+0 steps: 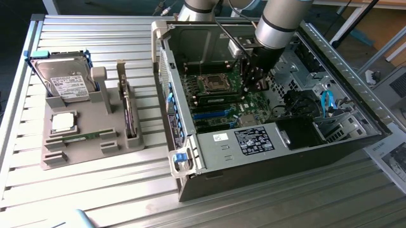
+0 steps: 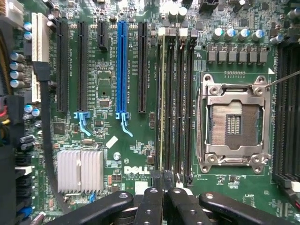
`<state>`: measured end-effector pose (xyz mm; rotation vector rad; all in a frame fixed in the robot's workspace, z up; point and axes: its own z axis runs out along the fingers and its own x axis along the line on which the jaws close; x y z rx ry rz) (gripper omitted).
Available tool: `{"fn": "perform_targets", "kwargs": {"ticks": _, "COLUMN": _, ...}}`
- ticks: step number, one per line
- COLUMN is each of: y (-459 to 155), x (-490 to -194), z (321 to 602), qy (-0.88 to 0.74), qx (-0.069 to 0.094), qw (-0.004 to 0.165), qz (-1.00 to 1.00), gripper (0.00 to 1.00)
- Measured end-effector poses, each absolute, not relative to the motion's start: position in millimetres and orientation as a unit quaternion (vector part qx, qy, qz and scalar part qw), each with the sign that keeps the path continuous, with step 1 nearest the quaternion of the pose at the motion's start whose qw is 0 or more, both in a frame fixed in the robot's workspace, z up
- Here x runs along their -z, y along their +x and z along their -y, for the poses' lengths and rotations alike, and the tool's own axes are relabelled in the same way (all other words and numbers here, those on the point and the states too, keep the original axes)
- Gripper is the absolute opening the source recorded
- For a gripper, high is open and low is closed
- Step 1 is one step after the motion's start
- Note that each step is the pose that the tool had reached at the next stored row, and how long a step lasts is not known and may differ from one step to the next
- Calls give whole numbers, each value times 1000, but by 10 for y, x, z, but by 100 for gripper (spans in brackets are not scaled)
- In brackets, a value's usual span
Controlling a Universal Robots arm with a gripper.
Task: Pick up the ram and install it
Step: 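Press down the ram until it locks into place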
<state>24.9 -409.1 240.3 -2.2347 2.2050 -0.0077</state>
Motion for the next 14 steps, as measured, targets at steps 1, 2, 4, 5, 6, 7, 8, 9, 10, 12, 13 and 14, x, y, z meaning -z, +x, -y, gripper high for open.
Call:
{"fn": "perform_targets", "kwargs": {"ticks": 1, "y": 249, "x": -2436, "z": 4091, "qy": -712, "qx": 2, "qw": 1, "qz": -702, "gripper": 10}}
{"fn": "perform_targets", "kwargs": {"ticks": 2, "y": 249, "x": -2479, "z": 4091, "qy": -712, "qx": 3, "qw": 1, "qz": -702, "gripper": 10}}
{"fn": "perform_targets", "kwargs": {"ticks": 4, "y": 249, "x": -2565, "z": 4091, "qy": -712, "qx": 3, "qw": 1, "qz": -702, "gripper": 10}}
{"fn": "perform_targets", "kwargs": {"ticks": 5, "y": 249, "x": -2604, "z": 4091, "qy": -712, "qx": 2, "qw": 1, "qz": -702, "gripper": 10}}
{"fn": "perform_targets", "kwargs": {"ticks": 6, "y": 249, "x": -2658, "z": 4091, "qy": -712, "qx": 3, "qw": 1, "qz": -702, "gripper": 10}}
{"fn": "perform_targets", "kwargs": {"ticks": 7, "y": 249, "x": -2709, "z": 4091, "qy": -712, "qx": 2, "qw": 1, "qz": -702, "gripper": 10}}
{"fn": "perform_targets", "kwargs": {"ticks": 8, "y": 249, "x": -2760, "z": 4091, "qy": -712, "qx": 3, "qw": 1, "qz": -702, "gripper": 10}}
{"fn": "perform_targets", "kwargs": {"ticks": 9, "y": 249, "x": -2771, "z": 4091, "qy": -712, "qx": 3, "qw": 1, "qz": -702, "gripper": 10}}
{"fn": "perform_targets", "kwargs": {"ticks": 10, "y": 243, "x": -2770, "z": 4091, "qy": -712, "qx": 2, "qw": 1, "qz": -702, "gripper": 10}}
{"fn": "perform_targets", "kwargs": {"ticks": 12, "y": 193, "x": -2769, "z": 4090, "qy": -712, "qx": 3, "qw": 1, "qz": -702, "gripper": 10}}
{"fn": "perform_targets", "kwargs": {"ticks": 13, "y": 168, "x": -2768, "z": 4089, "qy": -712, "qx": 3, "qw": 1, "qz": -702, "gripper": 10}}
{"fn": "perform_targets", "kwargs": {"ticks": 14, "y": 125, "x": -2765, "z": 4086, "qy": -712, "qx": 3, "qw": 1, "qz": -702, "gripper": 10}}
